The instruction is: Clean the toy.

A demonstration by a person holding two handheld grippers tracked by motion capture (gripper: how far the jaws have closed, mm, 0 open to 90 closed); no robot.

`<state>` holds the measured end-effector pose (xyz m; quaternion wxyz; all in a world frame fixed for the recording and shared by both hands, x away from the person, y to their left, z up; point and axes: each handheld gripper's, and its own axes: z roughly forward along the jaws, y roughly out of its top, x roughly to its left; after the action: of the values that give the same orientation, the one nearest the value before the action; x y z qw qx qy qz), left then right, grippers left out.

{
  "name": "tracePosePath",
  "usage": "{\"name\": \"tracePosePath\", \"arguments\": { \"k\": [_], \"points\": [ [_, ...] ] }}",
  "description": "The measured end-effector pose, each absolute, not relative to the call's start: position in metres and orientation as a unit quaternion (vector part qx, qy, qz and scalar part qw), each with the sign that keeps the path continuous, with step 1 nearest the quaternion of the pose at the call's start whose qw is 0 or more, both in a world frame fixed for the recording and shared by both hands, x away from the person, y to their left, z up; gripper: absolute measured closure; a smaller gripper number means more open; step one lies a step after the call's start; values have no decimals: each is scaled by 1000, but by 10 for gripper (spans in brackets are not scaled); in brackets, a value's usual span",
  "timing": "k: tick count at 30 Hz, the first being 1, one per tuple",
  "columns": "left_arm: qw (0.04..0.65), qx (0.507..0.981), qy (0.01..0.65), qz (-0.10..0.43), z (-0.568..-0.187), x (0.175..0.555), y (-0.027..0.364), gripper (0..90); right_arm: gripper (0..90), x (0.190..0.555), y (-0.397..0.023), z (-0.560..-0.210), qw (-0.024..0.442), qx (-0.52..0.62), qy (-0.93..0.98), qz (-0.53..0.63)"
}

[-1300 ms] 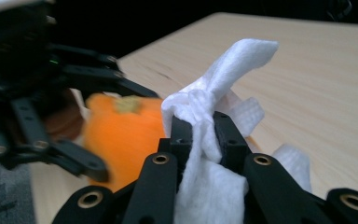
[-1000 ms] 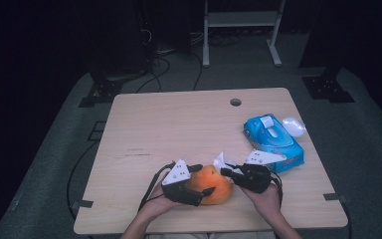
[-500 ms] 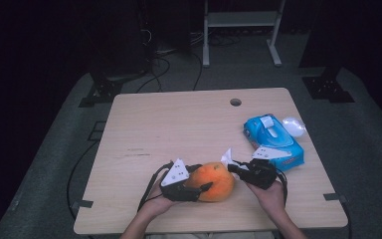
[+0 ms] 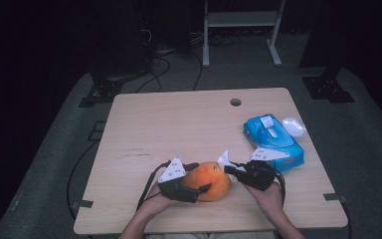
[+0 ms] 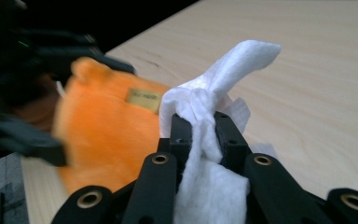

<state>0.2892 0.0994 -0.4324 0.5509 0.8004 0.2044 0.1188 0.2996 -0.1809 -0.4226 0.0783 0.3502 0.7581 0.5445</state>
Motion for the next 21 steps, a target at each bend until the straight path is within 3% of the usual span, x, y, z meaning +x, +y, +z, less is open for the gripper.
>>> {"name": "tracePosePath", "arguments": {
  "k": [3,7,10,14,18,21],
  "points": [
    [550,796,218,127,-422,287,95,333,790,289,-173,-407,88,313,755,570],
    [557,792,208,140,-410,279,91,346,791,286,-170,-406,93,306,762,563],
    [561,796,197,109,-412,281,93,256,792,295,-173,-424,76,328,768,544],
    [538,812,191,120,-417,283,95,155,791,302,-177,-434,60,349,764,539],
    [539,808,202,129,-422,284,95,261,792,303,-177,-433,71,356,766,531],
    [539,805,204,139,-421,284,89,287,791,295,-178,-417,78,341,748,564]
  ]
}}
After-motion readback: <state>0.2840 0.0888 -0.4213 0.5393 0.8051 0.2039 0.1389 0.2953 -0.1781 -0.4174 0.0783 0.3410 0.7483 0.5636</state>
